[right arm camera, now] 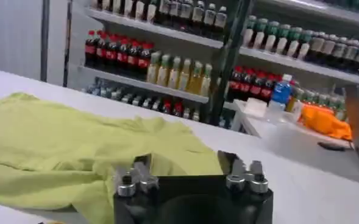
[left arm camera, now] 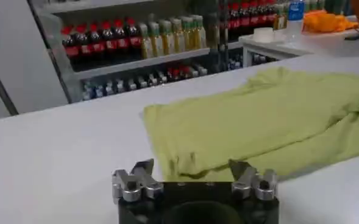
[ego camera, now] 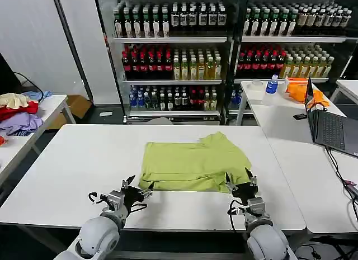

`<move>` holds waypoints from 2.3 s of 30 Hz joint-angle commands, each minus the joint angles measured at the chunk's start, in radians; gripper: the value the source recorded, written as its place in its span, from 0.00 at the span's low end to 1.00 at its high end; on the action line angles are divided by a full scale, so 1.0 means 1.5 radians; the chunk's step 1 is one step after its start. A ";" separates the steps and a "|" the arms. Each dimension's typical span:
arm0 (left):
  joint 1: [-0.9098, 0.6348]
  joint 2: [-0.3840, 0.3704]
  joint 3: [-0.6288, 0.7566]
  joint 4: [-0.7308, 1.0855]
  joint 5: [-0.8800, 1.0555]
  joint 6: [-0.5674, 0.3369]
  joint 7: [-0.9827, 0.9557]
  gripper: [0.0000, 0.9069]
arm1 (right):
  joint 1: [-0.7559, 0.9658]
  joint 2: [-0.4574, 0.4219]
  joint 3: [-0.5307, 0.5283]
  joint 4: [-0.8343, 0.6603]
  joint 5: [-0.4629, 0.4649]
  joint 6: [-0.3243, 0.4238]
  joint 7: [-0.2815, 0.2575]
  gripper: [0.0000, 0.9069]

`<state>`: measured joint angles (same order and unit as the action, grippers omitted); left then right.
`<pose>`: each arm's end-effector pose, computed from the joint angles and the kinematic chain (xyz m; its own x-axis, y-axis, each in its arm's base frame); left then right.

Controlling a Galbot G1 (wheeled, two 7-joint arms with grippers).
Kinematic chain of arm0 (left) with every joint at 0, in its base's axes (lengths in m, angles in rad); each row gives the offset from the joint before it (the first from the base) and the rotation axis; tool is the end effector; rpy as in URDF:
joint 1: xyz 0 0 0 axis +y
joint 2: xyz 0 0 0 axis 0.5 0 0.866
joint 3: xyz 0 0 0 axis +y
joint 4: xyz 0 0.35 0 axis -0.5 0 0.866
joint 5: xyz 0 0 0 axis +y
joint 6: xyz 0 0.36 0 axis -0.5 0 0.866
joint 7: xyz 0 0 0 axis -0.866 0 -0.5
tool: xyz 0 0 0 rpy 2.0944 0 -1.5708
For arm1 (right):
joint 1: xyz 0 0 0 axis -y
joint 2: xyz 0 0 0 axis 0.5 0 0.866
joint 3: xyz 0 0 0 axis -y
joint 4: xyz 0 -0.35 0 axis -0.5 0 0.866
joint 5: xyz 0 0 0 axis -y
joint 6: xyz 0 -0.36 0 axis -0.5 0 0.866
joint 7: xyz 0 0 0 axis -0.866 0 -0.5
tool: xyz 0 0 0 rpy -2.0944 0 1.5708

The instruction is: Fold and organize the clothes.

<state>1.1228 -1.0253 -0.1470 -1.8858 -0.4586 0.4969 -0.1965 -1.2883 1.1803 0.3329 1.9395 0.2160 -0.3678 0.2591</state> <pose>0.2971 0.0161 -0.2924 -0.8646 0.2215 0.4509 0.2964 0.9496 0.1020 0.2658 -0.0250 -0.3000 -0.9594 0.0035 0.2821 -0.0510 0.9813 -0.1857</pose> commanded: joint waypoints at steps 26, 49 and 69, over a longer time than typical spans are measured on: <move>-0.032 -0.027 0.021 0.063 -0.034 0.013 -0.013 0.02 | 0.010 0.021 0.030 -0.067 0.119 -0.084 0.058 0.00; 0.089 0.019 -0.031 -0.083 -0.050 0.020 -0.019 0.02 | -0.195 0.028 0.045 0.126 0.040 -0.075 0.048 0.00; 0.337 0.061 -0.176 -0.247 -0.040 0.033 -0.024 1.00 | -0.341 0.022 0.078 0.262 -0.049 -0.103 0.038 1.00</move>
<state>1.5140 -0.9446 -0.3455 -2.1835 -0.5199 0.5424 -0.2339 -1.7133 1.2148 0.4342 2.2515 0.1958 -0.5090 0.3236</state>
